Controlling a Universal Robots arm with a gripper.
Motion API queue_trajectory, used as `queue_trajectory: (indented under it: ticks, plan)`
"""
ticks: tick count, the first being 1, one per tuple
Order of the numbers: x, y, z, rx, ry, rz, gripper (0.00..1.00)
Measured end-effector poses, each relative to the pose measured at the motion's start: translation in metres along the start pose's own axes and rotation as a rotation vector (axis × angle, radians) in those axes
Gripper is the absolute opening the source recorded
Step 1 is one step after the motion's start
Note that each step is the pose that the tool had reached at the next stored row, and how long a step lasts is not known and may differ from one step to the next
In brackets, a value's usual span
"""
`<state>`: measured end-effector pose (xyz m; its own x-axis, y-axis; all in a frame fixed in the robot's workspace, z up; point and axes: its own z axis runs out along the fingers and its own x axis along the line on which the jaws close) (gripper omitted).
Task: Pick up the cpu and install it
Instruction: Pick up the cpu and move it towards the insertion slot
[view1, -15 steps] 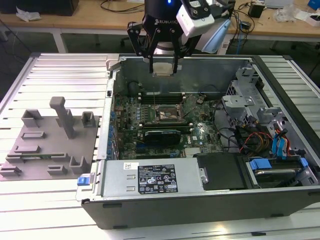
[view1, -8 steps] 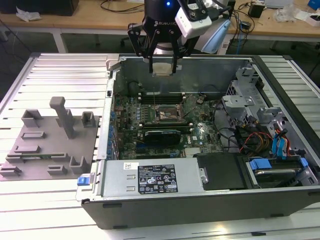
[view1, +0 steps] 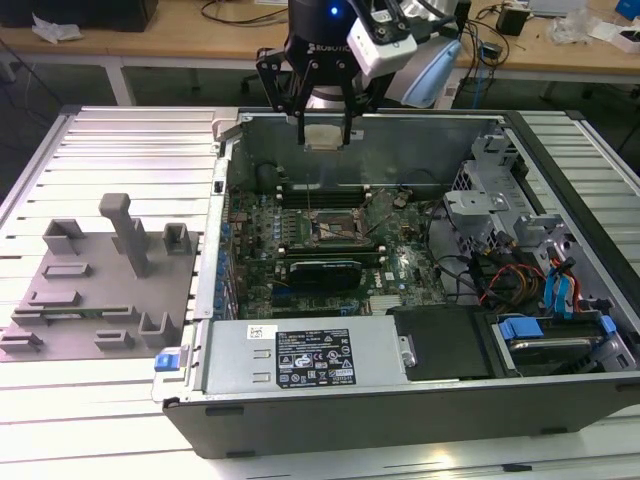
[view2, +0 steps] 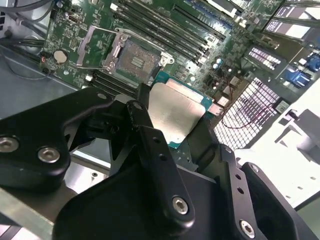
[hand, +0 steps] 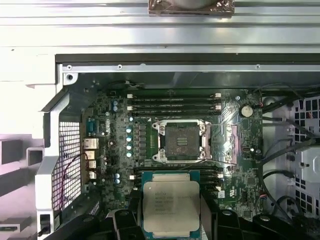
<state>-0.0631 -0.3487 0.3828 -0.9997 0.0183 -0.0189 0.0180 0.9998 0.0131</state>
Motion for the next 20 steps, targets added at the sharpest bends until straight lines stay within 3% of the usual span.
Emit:
queue_trajectory:
  ticks: [13,14,17,18,20]
  plan:
    - [0.0004,0.01,0.0094,0.0008,0.0001,0.0,0.55]
    - [0.0004,0.011,0.0113,0.0012,0.0001,0.0,0.55]
    - [-0.0012,0.014,0.0259,0.0065,-0.0001,0.0,0.55]
    - [-0.0046,0.0141,0.0322,0.0102,0.0,0.0,0.55]
    - [-0.008,0.0142,0.0367,0.0136,-0.0002,0.0,0.55]
